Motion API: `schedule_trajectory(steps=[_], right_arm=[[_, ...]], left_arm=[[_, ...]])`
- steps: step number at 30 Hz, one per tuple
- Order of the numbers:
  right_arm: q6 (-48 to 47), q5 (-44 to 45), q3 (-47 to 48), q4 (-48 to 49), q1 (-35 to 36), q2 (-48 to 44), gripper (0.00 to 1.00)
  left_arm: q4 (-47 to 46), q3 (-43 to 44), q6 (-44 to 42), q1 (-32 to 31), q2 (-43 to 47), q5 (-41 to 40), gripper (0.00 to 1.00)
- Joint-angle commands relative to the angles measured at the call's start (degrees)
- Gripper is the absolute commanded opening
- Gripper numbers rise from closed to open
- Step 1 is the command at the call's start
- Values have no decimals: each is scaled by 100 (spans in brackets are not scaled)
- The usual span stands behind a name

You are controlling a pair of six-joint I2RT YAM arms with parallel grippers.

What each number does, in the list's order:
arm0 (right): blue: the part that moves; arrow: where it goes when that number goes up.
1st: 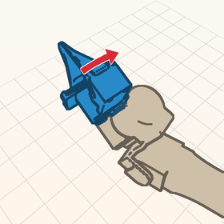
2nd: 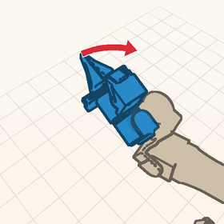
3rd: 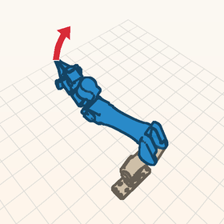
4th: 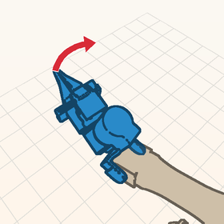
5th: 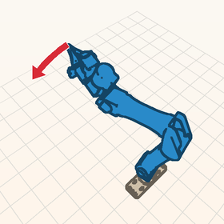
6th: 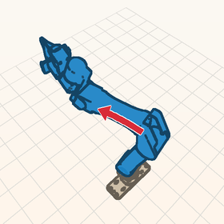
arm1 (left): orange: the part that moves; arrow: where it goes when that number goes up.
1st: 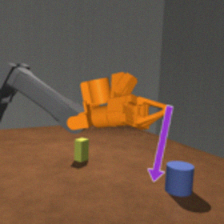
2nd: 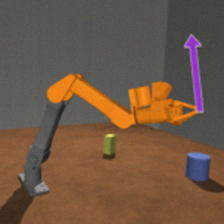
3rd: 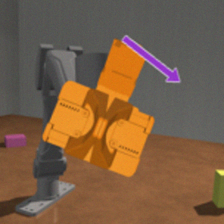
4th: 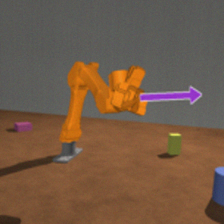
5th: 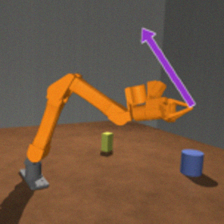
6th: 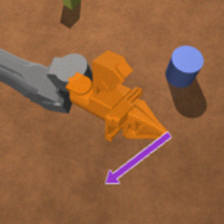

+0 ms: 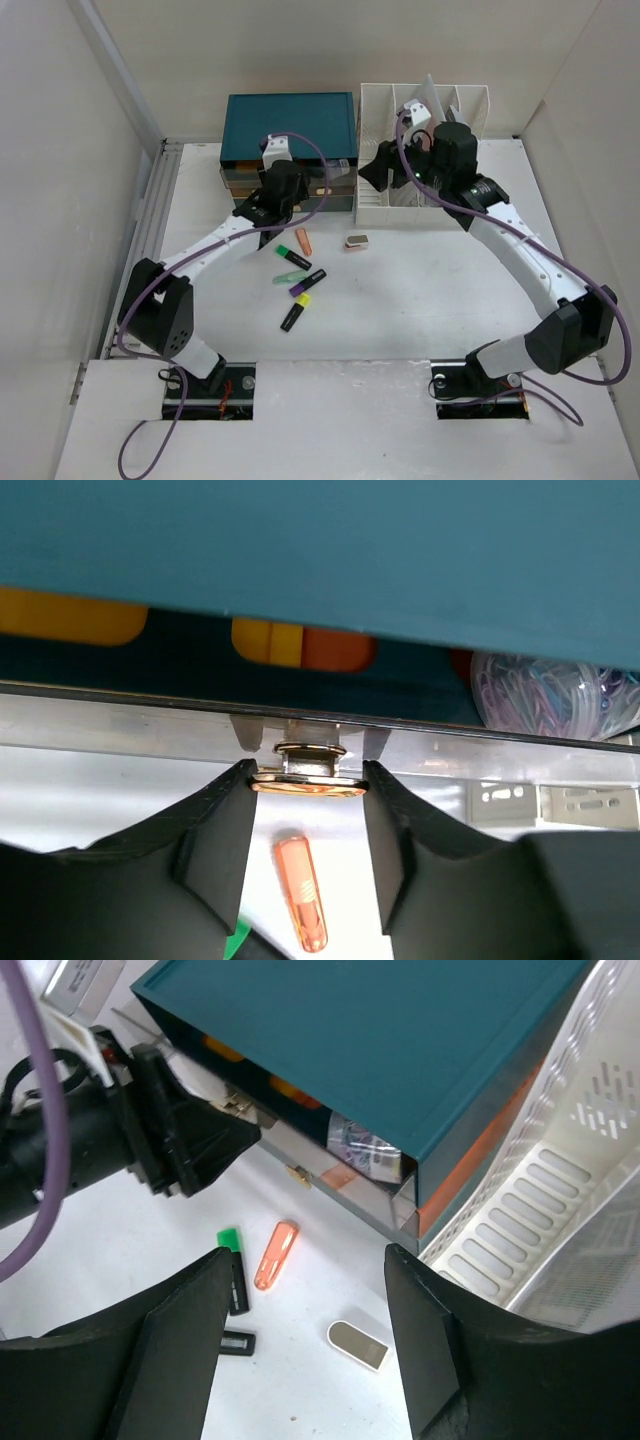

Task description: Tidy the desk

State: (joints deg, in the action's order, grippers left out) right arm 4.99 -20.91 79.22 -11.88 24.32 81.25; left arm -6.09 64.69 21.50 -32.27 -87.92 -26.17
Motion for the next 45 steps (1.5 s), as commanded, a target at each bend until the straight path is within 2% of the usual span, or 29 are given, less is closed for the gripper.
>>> schedule_trajectory(steps=[1,9,15,21,24,29,37,45], right_arm=[[98,-370,-21,406,-67,-180,67],[151,-598,-126,511,-190,-180,70],[151,-704,-179,563,-366,-233,70],[-95,-984,-284,564,-366,-233,70],[-288,-1178,-345,564,-366,-233,71],[-288,-1284,-346,625,-419,-233,72],[-122,-1460,-451,731,-595,-285,72],[-122,-1592,-504,836,-595,-285,72]], left_arm=[[-270,281,-128,160,-119,-178,43],[-270,667,-181,265,-445,-178,46],[-270,721,-181,265,-577,-178,56],[-270,124,-128,213,11,-116,63],[-270,-289,-67,54,476,-186,70],[-323,-721,-119,54,881,-318,72],[-261,-773,-409,510,680,94,66],[-762,-1081,-779,1021,610,656,64]])
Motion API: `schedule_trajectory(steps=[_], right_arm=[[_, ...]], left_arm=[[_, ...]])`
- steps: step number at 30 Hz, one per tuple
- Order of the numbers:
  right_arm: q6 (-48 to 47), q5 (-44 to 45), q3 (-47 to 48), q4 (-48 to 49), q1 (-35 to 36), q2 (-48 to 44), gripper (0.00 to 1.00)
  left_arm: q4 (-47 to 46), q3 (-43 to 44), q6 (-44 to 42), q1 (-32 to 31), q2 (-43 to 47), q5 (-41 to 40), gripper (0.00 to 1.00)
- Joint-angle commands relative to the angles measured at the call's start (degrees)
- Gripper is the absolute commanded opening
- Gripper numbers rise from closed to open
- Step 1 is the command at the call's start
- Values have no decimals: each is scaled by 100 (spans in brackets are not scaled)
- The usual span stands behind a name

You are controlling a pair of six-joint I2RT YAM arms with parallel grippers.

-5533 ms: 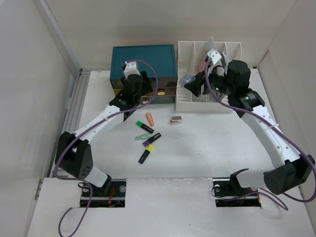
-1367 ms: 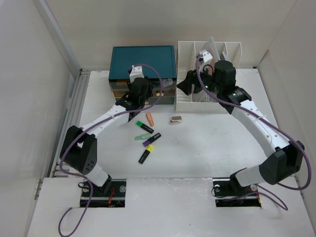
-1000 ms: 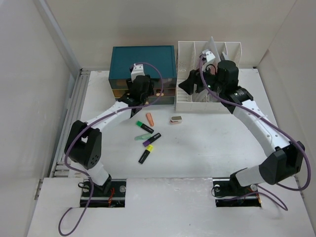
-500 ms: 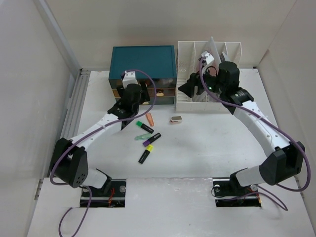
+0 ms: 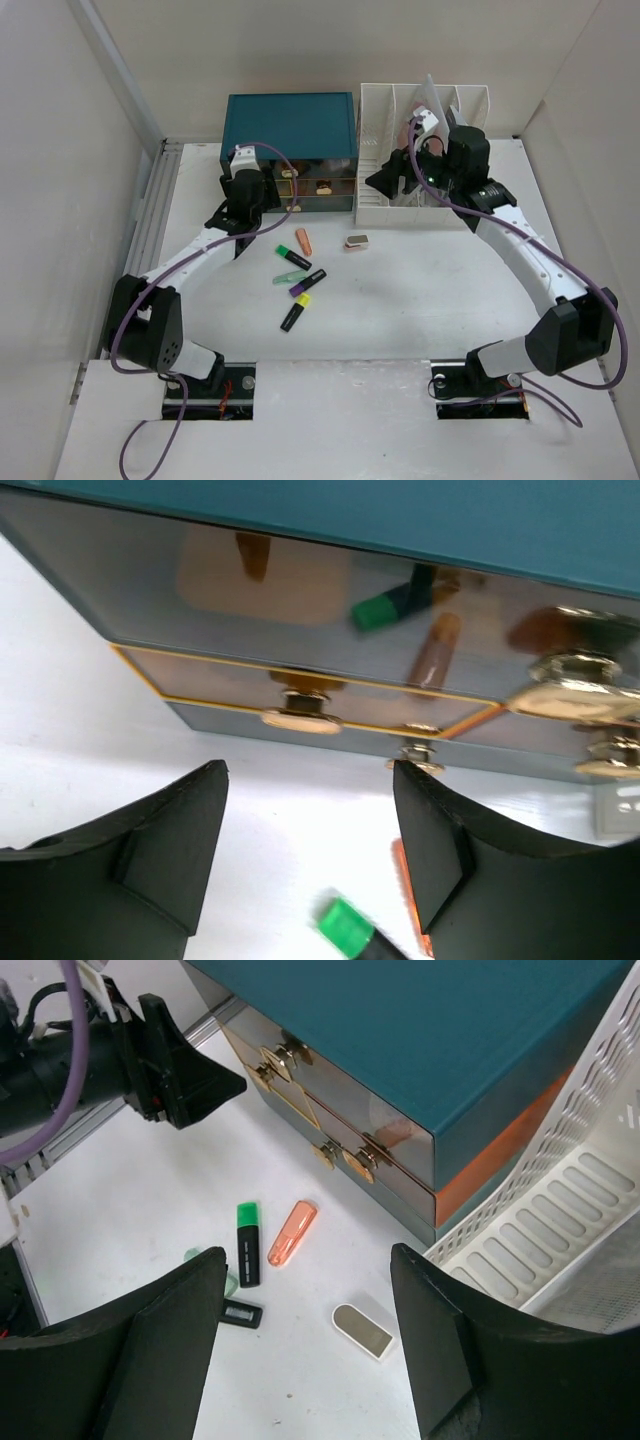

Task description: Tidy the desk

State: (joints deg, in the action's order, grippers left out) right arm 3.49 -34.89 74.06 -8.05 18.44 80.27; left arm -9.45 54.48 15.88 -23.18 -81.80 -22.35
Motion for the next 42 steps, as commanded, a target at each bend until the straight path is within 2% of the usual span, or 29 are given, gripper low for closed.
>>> schedule_trajectory(steps=[1,14,30,42], right_arm=[[29,-193,12,454,-59,-187,72],[135,-299,12,454,-112,-82,72],[135,-299,12,507,-112,24,72],[135,-351,12,507,-112,138,72]], left_arm=[[-513,-112,-278,190,-3,275,62],[-1023,-218,-577,718,-486,582,61],[-1296,1,-639,718,-890,820,57],[-1349,63,-402,718,-715,1013,56]])
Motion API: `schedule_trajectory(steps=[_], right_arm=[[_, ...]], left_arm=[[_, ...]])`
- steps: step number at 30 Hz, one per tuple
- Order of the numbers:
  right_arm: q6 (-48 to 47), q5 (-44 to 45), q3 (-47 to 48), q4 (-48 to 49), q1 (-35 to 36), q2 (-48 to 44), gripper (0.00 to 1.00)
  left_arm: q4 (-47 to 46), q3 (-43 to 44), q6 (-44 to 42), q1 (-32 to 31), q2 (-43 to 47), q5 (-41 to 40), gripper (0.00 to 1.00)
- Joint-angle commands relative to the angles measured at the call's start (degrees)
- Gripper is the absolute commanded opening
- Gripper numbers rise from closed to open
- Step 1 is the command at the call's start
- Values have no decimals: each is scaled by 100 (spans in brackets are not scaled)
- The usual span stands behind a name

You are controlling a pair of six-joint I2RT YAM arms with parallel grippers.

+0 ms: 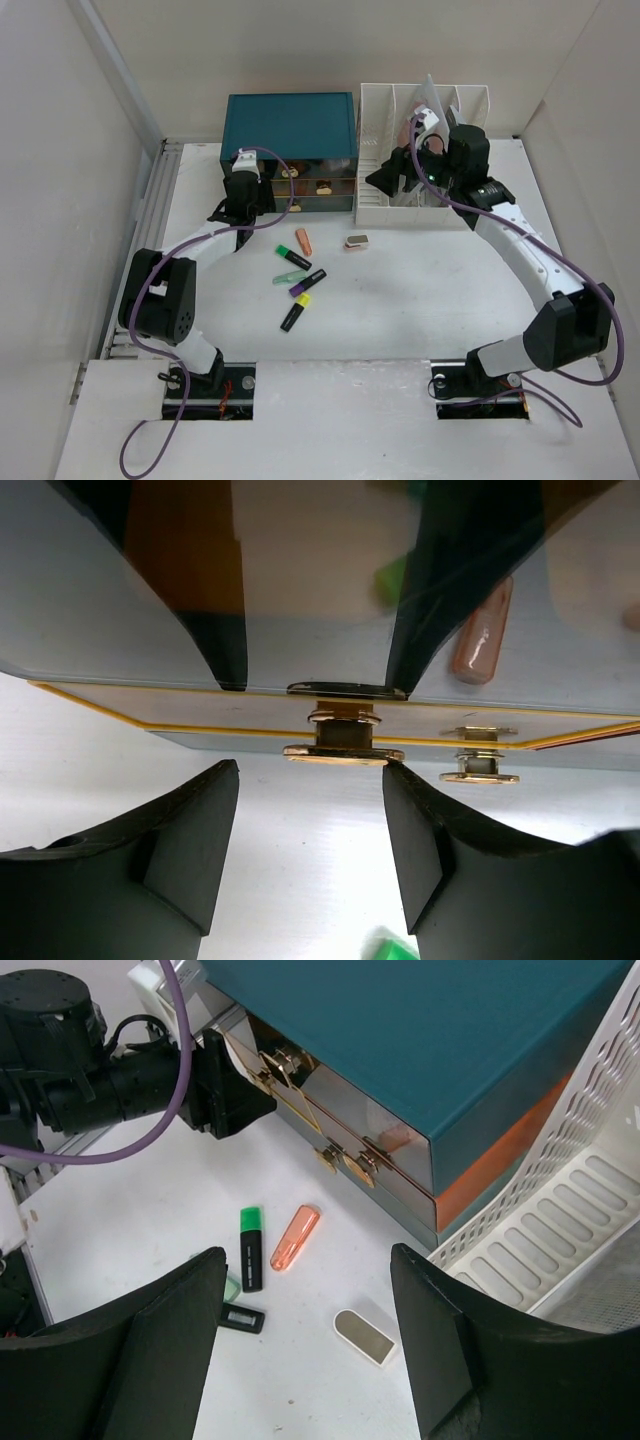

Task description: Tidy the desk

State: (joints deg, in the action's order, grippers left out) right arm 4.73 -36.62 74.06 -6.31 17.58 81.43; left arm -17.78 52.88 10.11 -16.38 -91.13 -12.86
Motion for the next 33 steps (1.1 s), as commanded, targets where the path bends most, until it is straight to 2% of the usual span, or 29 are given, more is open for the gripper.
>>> schedule_trajectory(steps=[1,12,14,16,19,28,33], right_arm=[[10,-179,12,332,-27,22,72],[10,-179,12,332,-27,22,72],[10,-179,12,332,-27,22,72],[10,-179,12,332,-27,22,72],[10,-179,12,332,-27,22,72],[10,-231,12,332,-27,22,72],[63,-336,12,332,-27,22,72]], left_arm=[[-577,222,176,39,280,126,56],[-630,336,237,39,167,126,55],[-577,337,237,39,114,74,52],[-577,337,237,39,113,73,42],[-577,337,237,39,61,73,34],[-516,222,237,-14,175,196,30],[-174,-146,289,-208,657,144,30]])
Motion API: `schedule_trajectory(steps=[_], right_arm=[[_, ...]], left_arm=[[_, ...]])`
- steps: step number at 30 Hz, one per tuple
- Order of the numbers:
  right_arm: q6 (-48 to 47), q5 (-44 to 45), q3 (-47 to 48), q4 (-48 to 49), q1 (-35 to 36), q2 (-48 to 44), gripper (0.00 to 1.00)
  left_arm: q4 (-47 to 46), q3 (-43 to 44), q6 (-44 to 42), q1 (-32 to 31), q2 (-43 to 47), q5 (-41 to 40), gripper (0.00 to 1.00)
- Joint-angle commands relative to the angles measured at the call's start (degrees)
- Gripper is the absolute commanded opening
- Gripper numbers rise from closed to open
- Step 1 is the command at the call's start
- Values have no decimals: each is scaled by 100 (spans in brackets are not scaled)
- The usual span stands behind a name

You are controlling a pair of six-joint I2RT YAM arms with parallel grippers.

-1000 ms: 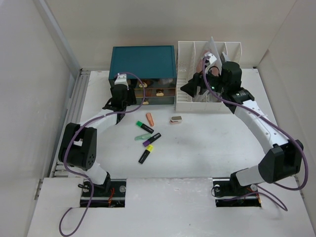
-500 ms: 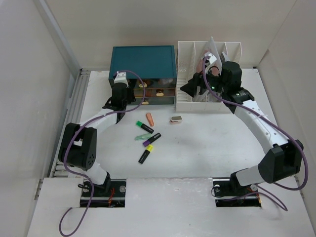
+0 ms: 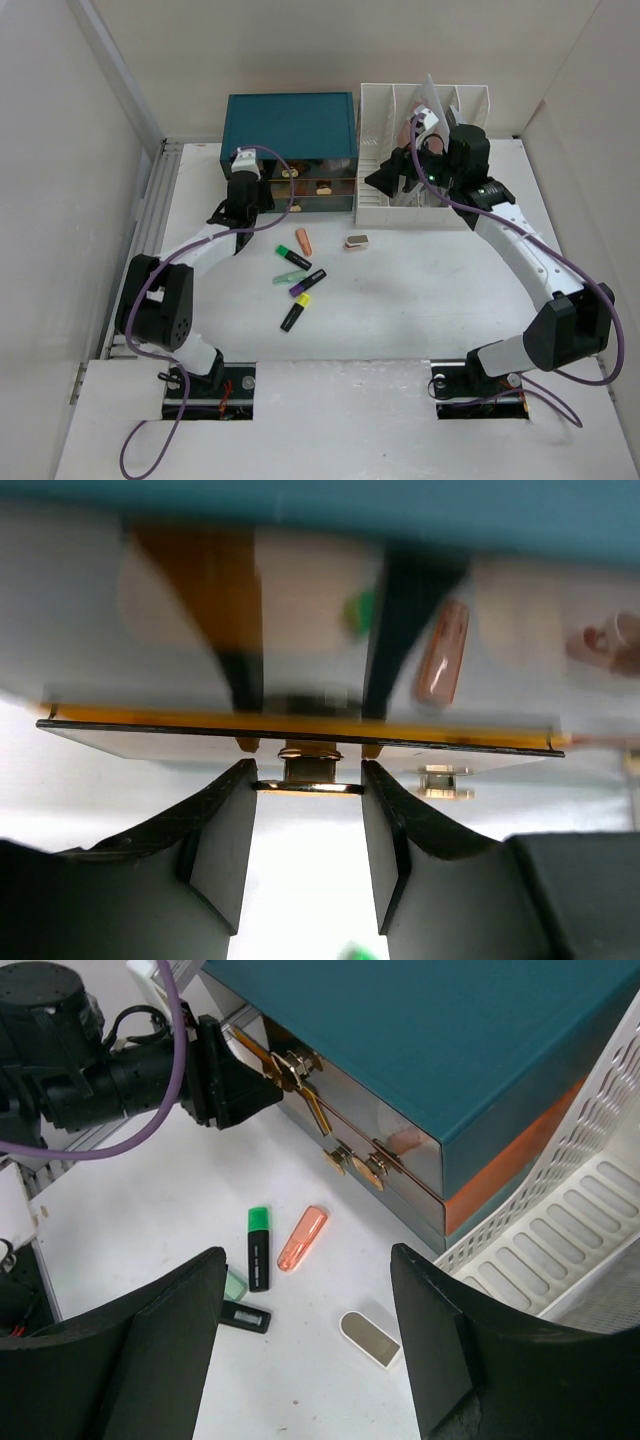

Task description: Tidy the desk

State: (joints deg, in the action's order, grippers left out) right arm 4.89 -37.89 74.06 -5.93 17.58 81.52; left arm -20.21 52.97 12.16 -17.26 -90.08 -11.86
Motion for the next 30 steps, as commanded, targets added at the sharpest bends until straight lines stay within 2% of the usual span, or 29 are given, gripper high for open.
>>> schedule_trajectory(steps=[1,8,19,22,23,24,28,30], right_arm=[[100,-210,12,295,-27,13,72],[205,-368,-41,347,-27,66,72],[154,-535,-94,400,-27,119,72],[100,-596,-94,400,-27,172,72],[39,-597,-94,400,-27,172,73],[-13,-649,-94,400,-27,172,73],[-146,-877,-94,400,-27,224,74],[-409,-1044,-94,400,-27,294,74]], left_arm=[[69,-321,84,-251,632,-9,30],[500,-664,146,-585,1010,-62,30],[930,-771,331,-841,1116,-185,30],[1071,-718,444,-841,1116,-185,45],[1071,-718,445,-841,1116,-185,52],[1150,-666,445,-841,1116,-185,63],[1369,-665,576,-841,1308,-317,81],[1475,-613,638,-841,1423,-317,84]])
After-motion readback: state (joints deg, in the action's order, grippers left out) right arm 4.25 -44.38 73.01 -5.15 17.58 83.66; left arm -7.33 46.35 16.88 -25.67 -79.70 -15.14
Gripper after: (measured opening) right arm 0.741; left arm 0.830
